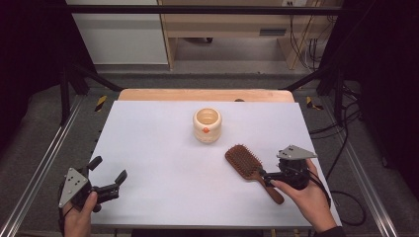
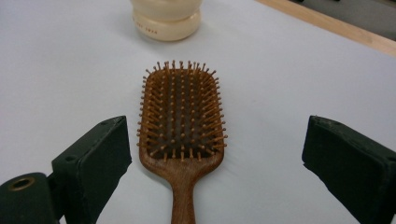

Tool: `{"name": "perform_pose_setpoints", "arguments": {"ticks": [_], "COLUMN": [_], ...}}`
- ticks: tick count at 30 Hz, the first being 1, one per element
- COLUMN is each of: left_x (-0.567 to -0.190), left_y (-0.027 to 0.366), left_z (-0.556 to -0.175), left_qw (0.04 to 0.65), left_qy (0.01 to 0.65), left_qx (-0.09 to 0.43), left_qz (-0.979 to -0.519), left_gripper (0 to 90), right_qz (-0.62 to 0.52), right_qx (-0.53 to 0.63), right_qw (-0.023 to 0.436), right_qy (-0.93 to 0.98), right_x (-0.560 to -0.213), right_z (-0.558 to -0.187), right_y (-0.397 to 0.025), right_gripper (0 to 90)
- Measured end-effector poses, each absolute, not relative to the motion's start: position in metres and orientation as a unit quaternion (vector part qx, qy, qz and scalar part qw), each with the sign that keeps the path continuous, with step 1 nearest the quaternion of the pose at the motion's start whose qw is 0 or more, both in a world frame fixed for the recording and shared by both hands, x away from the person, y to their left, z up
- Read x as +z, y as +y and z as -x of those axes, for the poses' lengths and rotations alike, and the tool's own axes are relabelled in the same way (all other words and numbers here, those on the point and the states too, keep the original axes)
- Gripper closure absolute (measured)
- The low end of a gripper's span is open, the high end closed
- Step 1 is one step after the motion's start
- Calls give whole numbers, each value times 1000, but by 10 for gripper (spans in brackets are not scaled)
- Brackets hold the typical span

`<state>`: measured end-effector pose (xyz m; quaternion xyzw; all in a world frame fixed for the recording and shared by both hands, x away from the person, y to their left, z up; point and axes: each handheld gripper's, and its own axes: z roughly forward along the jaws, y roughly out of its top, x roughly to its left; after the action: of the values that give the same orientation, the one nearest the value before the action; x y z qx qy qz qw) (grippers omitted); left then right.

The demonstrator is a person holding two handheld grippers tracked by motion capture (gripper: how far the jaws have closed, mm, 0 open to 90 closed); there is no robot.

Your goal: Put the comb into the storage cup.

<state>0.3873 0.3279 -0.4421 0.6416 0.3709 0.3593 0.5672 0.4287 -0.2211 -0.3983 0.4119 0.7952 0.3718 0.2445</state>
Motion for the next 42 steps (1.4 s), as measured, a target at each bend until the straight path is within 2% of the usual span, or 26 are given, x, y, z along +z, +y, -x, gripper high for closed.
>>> {"name": "perform_pose_setpoints", "arguments": {"ticks": [22, 42], "left_x": [-443, -444], "left_y": [326, 326], "left_z": [-387, -388], "left_qw": [564, 563], "left_qy": [369, 369], "left_qx": [356, 355], "left_qz": [-647, -649], "left_gripper": [27, 27], "right_qz": [-398, -402], "right_qx": [293, 233], "right_qw": [175, 117], "right_qy": [851, 877], "right_x": [-420, -436], "right_z": [-433, -436], "right_y": [-203, -210], "right_gripper": [92, 132]}}
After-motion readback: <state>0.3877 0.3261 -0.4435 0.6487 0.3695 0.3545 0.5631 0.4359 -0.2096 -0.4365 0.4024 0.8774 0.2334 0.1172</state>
